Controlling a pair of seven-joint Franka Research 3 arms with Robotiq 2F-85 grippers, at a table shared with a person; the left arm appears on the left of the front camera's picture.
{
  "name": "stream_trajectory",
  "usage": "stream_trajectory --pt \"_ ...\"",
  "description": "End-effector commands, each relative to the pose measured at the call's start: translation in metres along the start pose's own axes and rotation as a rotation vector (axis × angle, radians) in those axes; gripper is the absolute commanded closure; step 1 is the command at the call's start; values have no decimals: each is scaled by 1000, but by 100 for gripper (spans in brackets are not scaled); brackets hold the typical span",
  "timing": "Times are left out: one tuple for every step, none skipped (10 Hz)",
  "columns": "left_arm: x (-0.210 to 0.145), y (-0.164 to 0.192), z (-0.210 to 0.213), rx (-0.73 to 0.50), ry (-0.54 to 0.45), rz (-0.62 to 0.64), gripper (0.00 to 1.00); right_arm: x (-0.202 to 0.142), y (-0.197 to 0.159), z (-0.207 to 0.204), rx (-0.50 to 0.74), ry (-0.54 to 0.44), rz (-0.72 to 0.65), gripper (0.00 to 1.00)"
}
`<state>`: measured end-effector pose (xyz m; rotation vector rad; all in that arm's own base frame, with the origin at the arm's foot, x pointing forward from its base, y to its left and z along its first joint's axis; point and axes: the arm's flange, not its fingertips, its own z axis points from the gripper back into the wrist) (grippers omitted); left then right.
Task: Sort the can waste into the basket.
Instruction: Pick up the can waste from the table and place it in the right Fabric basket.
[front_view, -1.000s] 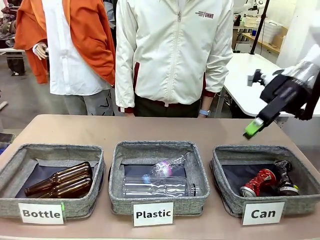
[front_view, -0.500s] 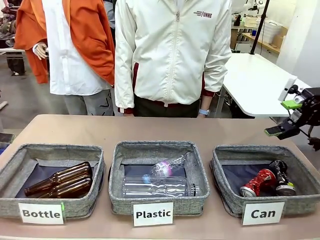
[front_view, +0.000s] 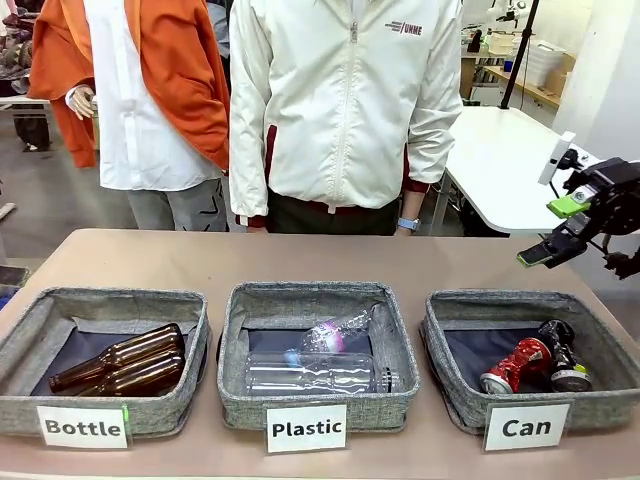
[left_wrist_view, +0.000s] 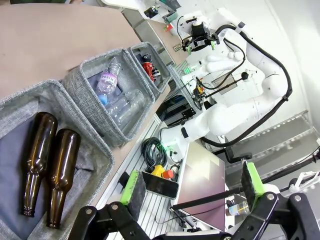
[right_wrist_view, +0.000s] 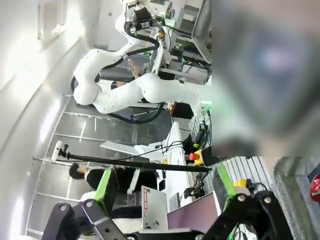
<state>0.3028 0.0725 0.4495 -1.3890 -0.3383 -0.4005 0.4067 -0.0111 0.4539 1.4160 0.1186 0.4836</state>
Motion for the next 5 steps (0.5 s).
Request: stream_trajectory --pt "1 -5 0 -16 -9 9 0 -4 -4 5 -20 -6 21 0" --pt "1 -5 0 -16 -9 9 0 -4 -4 5 -20 -6 21 0" --pt "1 -5 0 -16 -9 9 0 -4 -4 5 -20 -6 21 0" --pt "1 -5 0 -16 -9 9 0 -4 -4 5 -20 -6 21 0" --pt "1 -5 0 -16 -9 9 0 -4 -4 5 -20 -6 21 0"
